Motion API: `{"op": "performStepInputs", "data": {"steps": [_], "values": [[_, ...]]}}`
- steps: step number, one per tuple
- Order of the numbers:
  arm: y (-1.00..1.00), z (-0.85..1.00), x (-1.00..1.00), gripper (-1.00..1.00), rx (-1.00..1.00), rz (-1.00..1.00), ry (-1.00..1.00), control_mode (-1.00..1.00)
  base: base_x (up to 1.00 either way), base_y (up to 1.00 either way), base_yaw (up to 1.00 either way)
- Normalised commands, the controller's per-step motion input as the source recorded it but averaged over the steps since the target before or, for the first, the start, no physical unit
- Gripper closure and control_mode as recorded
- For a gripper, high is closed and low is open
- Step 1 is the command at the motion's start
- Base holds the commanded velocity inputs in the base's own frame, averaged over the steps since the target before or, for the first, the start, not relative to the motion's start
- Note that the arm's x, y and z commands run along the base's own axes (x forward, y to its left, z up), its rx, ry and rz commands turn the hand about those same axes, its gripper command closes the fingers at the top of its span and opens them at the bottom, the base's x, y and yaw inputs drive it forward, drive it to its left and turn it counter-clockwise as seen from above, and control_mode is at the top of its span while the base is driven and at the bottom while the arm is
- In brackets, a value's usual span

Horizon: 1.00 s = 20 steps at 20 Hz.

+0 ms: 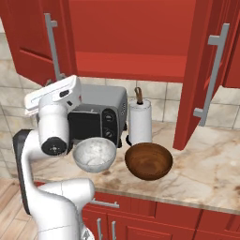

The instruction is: Open the cabinet. Pick the bowls from the counter and place them in the cabinet. Then close the cabinet.

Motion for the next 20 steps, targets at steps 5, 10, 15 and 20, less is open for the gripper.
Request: {"op": "performStepInputs", "data": {"steps": [5,10,15,20], "values": [[1.0,0.01,-1.0,1.0,-0.02,-0.09,0.0,-1.0,0.0,0.0,0.0],[1.0,0.0,-1.0,1.0,0.0,-0.05,0.0,-1.0,0.0,0.0,0.0],[1.0,0.0,-1.0,1.0,0.0,-0.05,0.0,-1.0,0.0,0.0,0.0],[1.0,0.0,-1.0,1.0,0.01,-0.06,0.02,-1.0,0.0,0.0,0.0]]}}
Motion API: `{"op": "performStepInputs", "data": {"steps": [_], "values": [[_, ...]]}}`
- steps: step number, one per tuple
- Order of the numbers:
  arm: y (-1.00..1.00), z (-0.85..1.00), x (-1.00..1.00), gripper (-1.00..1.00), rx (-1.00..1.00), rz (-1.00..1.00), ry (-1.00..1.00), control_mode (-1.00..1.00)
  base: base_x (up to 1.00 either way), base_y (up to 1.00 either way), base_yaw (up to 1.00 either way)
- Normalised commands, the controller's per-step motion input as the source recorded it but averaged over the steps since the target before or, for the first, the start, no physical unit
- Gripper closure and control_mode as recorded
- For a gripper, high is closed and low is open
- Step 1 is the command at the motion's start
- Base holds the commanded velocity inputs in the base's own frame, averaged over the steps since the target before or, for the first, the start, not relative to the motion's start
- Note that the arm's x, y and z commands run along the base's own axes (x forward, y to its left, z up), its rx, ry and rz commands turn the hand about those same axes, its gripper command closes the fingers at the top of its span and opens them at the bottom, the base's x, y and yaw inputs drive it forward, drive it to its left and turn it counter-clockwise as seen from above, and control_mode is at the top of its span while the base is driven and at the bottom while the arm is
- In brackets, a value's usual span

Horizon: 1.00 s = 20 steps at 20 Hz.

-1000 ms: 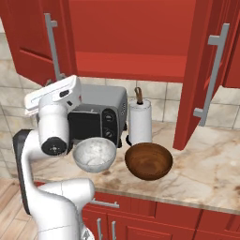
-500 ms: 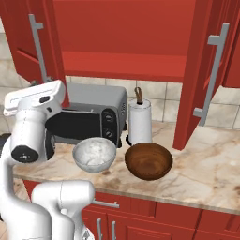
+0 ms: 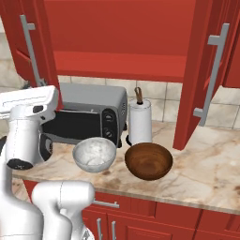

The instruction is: Open the cabinet. Pick the bowls from the counter and place them in the cabinet. Then close the cabinet.

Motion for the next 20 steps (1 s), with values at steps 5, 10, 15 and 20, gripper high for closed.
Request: {"op": "performStepInputs", "data": {"steps": [5,10,15,20], "values": [[1.0,0.0,-1.0,1.0,0.13,-0.04,0.06,-1.0,0.0,0.0,0.0],[1.0,0.0,-1.0,1.0,0.07,0.0,0.18,-1.0,0.0,0.0,0.0],[1.0,0.0,-1.0,-1.0,0.02,0.0,0.27,-1.0,0.0,0.0,0.0],[0.11,0.23,-0.92,-1.0,0.11,0.02,0.19,-1.0,0.0,0.0,0.0]]}}
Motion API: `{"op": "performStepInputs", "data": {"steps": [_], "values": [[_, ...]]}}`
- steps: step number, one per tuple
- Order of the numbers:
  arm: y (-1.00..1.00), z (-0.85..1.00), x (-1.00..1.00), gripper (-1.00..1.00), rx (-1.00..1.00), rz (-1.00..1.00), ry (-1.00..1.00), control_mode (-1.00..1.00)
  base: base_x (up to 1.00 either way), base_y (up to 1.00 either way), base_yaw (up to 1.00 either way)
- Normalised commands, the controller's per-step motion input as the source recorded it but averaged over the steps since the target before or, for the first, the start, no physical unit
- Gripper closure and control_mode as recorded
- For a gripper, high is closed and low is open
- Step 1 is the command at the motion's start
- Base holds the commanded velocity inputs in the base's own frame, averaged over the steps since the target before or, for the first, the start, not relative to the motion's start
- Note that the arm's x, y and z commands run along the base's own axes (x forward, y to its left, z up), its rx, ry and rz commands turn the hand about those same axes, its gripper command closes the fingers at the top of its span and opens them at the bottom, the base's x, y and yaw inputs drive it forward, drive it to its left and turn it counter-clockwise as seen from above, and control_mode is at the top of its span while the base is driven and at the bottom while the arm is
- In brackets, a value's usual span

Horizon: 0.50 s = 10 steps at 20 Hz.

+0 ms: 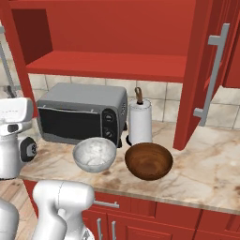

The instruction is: Open the cabinet. Pick the bowls from the counter and place them in the cabinet. Then close the cabinet.

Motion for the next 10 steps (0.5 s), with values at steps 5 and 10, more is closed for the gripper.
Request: {"op": "performStepInputs", "data": {"steps": [5,10], "values": [[-0.71,0.35,-1.0,-1.0,0.13,0.07,0.01,-1.0,0.0,0.0,0.0],[-1.0,0.21,-0.71,-1.0,0.16,0.12,0.11,-1.0,0.0,0.0,0.0]]}}
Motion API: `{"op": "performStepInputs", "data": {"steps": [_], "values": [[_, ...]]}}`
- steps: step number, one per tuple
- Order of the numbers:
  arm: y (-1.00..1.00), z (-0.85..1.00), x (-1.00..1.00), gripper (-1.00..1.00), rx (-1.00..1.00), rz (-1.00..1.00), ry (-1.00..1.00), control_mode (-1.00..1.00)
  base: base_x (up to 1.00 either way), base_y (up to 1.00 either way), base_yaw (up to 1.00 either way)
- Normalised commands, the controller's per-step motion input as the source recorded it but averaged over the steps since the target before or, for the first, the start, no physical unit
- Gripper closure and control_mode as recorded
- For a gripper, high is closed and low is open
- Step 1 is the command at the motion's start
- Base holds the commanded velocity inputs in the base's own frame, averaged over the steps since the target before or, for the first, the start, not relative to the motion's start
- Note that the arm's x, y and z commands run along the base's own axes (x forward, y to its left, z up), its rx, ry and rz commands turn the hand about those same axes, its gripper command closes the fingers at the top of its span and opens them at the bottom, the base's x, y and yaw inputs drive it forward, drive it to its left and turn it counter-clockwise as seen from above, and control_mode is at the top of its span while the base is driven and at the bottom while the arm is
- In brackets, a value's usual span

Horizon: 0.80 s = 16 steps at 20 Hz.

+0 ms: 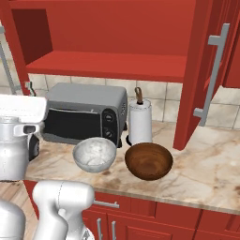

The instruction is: Open the cabinet. Pick the bowls from the counter and place them in the cabinet. Then close the cabinet.

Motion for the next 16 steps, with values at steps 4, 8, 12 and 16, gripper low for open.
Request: {"op": "performStepInputs", "data": {"steps": [4,8,12,16], "values": [[-0.97,0.12,-0.28,-1.0,0.12,0.16,0.24,-1.0,0.0,0.0,0.0],[-0.34,0.22,0.0,-1.0,0.01,0.21,0.45,-1.0,0.0,0.0,0.0],[-0.33,0.34,0.0,-1.0,0.0,0.28,0.51,-1.0,0.0,0.0,0.0],[-0.28,0.18,-0.03,-1.0,0.0,0.33,0.52,-1.0,0.0,0.0,0.0]]}}
